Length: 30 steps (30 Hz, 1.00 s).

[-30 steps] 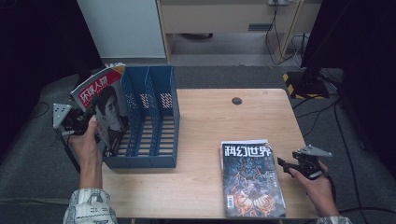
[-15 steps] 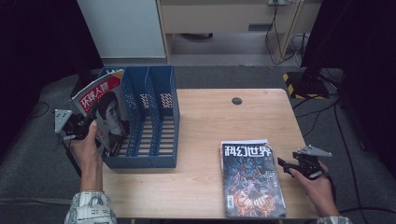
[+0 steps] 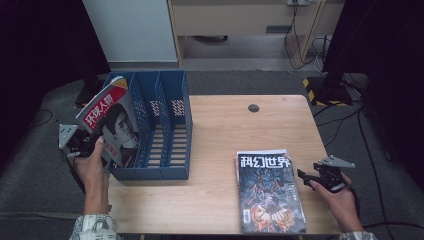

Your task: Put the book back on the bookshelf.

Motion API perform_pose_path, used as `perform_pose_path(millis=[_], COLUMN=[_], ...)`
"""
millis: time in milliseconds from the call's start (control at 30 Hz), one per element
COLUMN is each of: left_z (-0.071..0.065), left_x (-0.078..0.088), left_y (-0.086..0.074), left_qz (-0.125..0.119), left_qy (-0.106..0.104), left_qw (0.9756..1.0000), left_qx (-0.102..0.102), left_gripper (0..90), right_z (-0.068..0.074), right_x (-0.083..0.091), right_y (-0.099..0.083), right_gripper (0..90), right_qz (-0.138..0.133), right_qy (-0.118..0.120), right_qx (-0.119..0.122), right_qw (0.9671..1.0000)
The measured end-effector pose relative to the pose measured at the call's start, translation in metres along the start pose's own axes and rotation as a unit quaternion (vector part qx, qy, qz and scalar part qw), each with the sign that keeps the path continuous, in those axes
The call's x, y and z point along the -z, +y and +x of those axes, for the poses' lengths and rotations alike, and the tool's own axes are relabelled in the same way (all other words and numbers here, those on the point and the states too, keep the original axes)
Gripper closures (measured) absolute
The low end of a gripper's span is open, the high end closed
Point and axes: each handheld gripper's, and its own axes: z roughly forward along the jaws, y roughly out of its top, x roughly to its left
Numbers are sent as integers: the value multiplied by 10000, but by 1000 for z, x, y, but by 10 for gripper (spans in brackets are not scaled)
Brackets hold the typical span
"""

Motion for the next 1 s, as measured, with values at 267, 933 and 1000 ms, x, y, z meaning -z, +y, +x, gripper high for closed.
perform_pose_path(millis=[267, 933, 1000], left_z=[5, 11, 9], left_x=[6, 1, 2], left_y=[3, 14, 15], left_qz=[235, 368, 328], left_qy=[19, -198, -204], left_qw=[9997, 9990, 9992], left_qx=[-104, 175, 110], left_gripper=[839, 825, 846], right_z=[1, 2, 2], right_x=[-1, -2, -2], right_y=[0, -1, -1], right_gripper=[265, 260, 260], right_qz=[13, 55, 56], right_qy=[-6, 38, 38], right_qx=[21, 51, 48], right_qw=[10000, 10000, 10000])
